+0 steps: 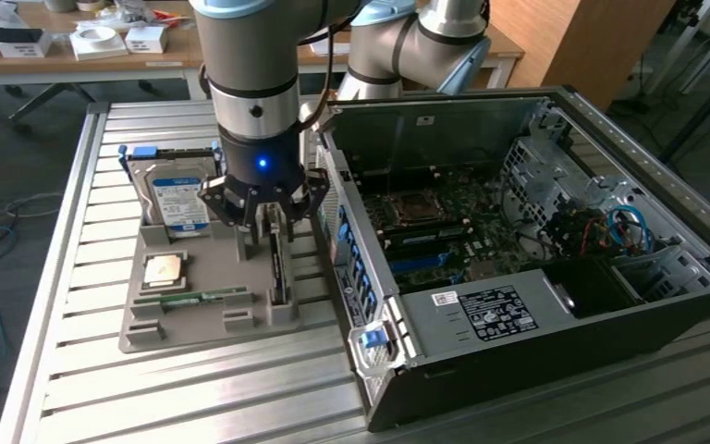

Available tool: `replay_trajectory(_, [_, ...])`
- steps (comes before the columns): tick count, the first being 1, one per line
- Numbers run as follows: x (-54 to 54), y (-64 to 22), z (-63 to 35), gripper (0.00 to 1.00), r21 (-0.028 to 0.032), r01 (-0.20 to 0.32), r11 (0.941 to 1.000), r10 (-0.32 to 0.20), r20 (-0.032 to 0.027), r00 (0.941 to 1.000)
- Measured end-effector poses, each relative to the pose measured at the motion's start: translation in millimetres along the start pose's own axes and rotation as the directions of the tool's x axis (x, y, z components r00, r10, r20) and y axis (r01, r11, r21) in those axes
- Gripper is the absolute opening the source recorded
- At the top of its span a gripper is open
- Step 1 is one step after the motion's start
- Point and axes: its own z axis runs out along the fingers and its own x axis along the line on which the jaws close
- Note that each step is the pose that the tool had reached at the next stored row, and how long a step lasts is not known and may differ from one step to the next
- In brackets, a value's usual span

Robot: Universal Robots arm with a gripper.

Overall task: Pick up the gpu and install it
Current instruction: 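Pick up the gpu and move the gpu toward the slot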

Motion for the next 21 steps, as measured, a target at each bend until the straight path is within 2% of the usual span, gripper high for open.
replay_trajectory(21, [0.7, -0.5, 18.2, 0.49, -0.0001, 0.0, 1.0, 0.0, 0.0, 1.0])
